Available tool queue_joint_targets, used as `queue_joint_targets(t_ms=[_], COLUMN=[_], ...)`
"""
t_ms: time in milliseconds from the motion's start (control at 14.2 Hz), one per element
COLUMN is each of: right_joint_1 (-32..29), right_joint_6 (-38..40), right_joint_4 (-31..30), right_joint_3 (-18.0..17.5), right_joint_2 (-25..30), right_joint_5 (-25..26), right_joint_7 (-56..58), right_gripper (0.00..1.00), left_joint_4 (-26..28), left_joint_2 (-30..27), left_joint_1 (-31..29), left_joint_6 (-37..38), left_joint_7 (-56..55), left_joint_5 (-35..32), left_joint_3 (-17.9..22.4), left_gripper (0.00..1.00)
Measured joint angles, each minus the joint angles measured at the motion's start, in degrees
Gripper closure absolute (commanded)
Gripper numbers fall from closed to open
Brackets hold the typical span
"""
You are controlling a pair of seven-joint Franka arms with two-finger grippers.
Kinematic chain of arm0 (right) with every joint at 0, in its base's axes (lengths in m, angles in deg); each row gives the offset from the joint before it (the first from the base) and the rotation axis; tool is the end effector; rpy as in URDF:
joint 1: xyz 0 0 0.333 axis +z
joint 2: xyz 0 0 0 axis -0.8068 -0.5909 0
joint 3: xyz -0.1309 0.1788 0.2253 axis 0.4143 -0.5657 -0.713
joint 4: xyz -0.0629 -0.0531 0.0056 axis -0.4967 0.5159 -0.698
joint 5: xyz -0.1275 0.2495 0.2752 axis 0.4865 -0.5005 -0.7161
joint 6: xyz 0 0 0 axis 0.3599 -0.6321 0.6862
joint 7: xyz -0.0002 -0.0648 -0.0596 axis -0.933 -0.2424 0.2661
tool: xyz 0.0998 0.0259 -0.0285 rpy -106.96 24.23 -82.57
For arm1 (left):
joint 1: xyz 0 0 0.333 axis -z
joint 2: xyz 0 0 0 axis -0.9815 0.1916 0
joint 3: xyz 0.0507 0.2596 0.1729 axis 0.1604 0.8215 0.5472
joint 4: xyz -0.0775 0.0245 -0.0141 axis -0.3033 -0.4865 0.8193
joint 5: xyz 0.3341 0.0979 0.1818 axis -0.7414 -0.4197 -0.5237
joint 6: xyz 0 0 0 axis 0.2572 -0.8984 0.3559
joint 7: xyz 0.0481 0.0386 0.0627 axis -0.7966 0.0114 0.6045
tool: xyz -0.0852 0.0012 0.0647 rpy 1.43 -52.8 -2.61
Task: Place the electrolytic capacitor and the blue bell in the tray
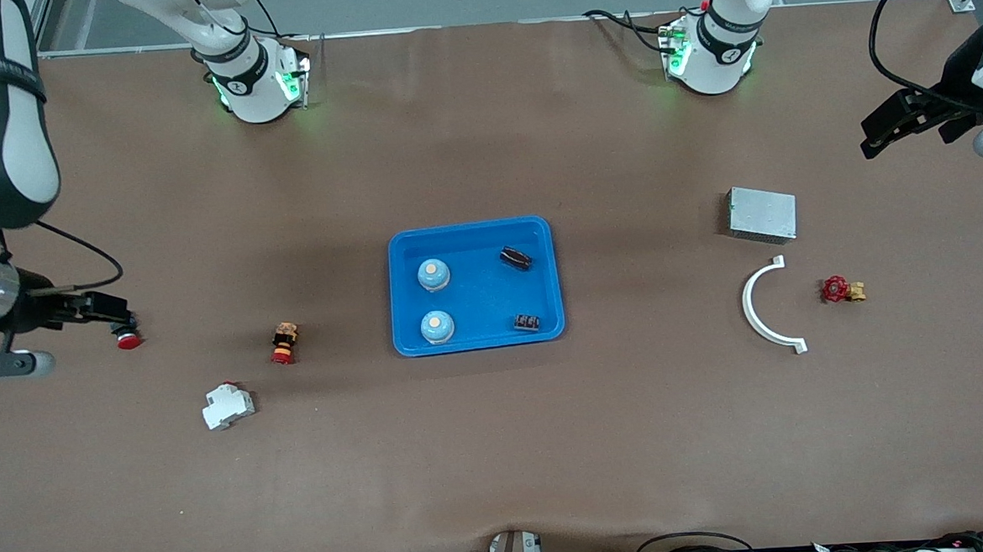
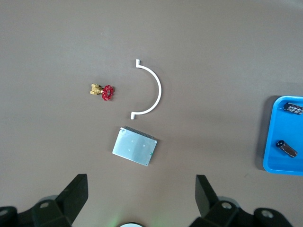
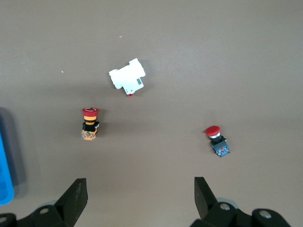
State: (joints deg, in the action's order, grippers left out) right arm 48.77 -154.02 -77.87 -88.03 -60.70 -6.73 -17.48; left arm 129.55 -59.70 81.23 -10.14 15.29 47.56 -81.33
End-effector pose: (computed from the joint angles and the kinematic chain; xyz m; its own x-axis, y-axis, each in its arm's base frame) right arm 0.6393 -0.0273 0.5181 0.9973 0.0129 -0.0720 0.0160 -0.9990 0.0421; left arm 0.5269 -0.0470 0.6584 0.9923 0.1236 -0.0056 0.1233 -0.9917 -0.0370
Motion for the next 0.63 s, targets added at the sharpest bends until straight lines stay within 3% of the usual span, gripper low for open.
queue_joint_targets(t_ms=[634], right_joint_1=[-0.72], right_joint_6=[9.56], right_joint_4=[-0.16], right_joint_3=[-0.06], right_joint_2=[11.34], right_joint_5=[-2.44], right_joint_7=[0.0], right_gripper=[0.0], left_joint_4=[-0.38], left_joint_2=[-0.39], left_joint_1=[-0.39], left_joint_6=[0.6], left_joint_7=[0.0], left_joint_5=[0.0], left_joint_3=[0.48], left_gripper=[0.0])
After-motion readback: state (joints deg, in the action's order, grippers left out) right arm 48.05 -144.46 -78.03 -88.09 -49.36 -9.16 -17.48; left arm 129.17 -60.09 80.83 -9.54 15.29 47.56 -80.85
